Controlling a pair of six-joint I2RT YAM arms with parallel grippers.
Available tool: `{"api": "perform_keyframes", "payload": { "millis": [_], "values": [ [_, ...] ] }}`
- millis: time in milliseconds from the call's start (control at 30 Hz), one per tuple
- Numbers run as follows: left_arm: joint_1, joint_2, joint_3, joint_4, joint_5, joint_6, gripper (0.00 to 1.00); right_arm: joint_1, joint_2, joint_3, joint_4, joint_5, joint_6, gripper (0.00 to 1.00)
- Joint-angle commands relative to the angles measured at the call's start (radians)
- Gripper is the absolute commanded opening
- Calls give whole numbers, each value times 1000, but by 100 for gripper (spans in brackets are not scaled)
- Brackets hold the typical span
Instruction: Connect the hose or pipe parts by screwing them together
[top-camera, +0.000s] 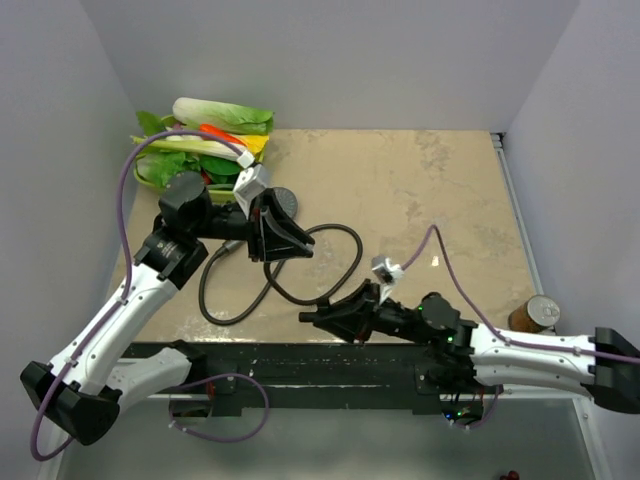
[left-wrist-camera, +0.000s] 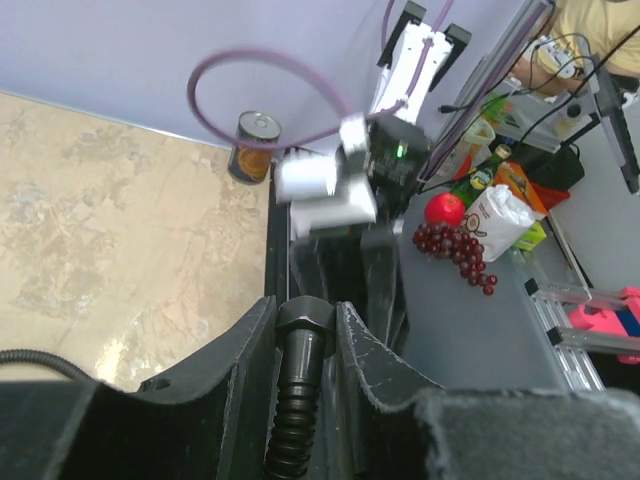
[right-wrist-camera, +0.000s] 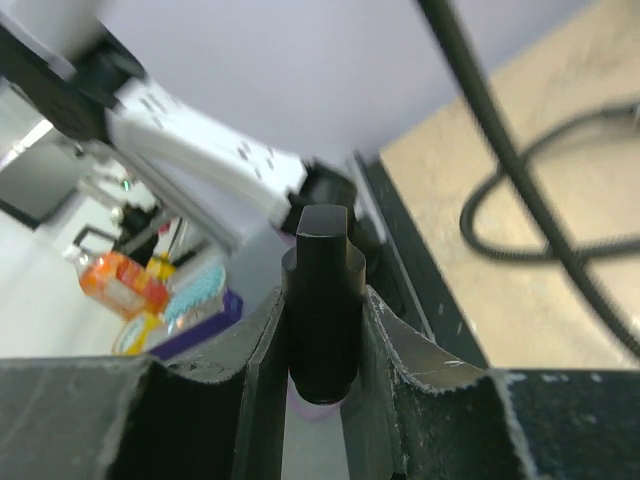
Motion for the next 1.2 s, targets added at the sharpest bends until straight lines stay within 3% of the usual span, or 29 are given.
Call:
{"api": "perform_keyframes", "payload": {
  "millis": [0, 200, 367, 700, 1167],
  "values": [
    [-2, -87, -158, 277, 42, -249, 0, 9, -222, -8, -15, 103, -161, 0],
    [1, -69, -281, 592, 54, -572, 0, 10, -259, 104, -173, 67, -430, 0],
    [-1, -72, -278, 730, 43, -684, 0, 13, -289, 185, -269, 71, -587, 0],
    [-8, -84, -304, 804, 66, -726, 0, 13, -260, 336, -345, 74, -783, 0],
    [-8, -93, -299, 739, 43, -678, 0, 13, -188, 466, -405, 10, -832, 0]
  ]
}}
